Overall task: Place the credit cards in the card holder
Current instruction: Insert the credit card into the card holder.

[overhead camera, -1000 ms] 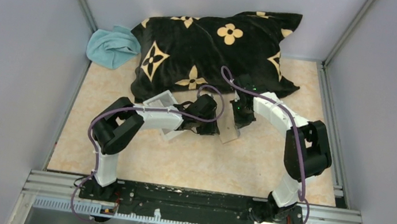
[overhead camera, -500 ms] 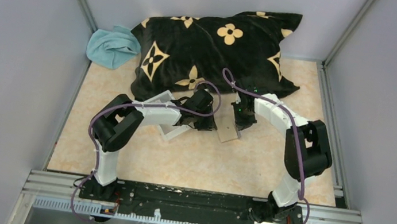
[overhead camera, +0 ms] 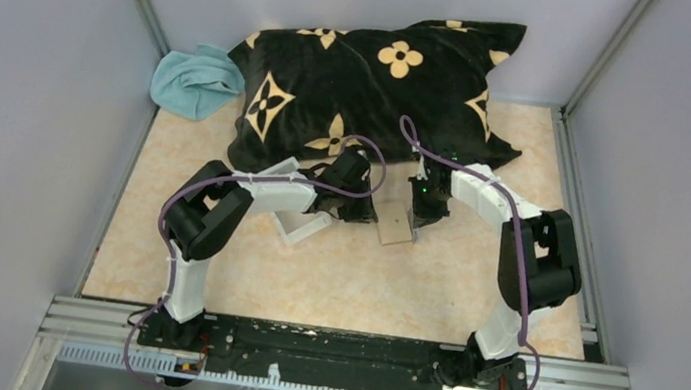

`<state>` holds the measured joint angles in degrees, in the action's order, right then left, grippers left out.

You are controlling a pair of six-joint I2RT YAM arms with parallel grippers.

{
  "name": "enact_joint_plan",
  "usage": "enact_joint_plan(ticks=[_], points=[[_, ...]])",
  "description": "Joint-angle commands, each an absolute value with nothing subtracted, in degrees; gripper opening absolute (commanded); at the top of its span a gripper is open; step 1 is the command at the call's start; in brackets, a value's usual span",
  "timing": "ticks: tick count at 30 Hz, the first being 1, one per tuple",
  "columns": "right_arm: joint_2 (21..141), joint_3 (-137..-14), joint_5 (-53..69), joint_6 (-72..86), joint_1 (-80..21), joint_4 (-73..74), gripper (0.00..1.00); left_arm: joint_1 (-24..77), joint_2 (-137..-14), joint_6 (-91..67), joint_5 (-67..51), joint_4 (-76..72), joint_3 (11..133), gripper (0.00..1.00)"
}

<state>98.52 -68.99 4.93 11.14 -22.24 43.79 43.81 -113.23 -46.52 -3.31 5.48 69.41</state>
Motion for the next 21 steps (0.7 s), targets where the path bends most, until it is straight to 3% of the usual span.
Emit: enact_joint_plan(ticks=[1,21], points=[[95.1,-68.7,8.3,12.5,-21.0,40.9,0.0,42.6,-118.6,-42.7,0.0,14.2,67.4,0.32],[93.2,-67.0,12.9,15.2,-19.2,37.6,0.0,42.1,-119.1,-41.4,-0.7,15.1,66.3,0.3]])
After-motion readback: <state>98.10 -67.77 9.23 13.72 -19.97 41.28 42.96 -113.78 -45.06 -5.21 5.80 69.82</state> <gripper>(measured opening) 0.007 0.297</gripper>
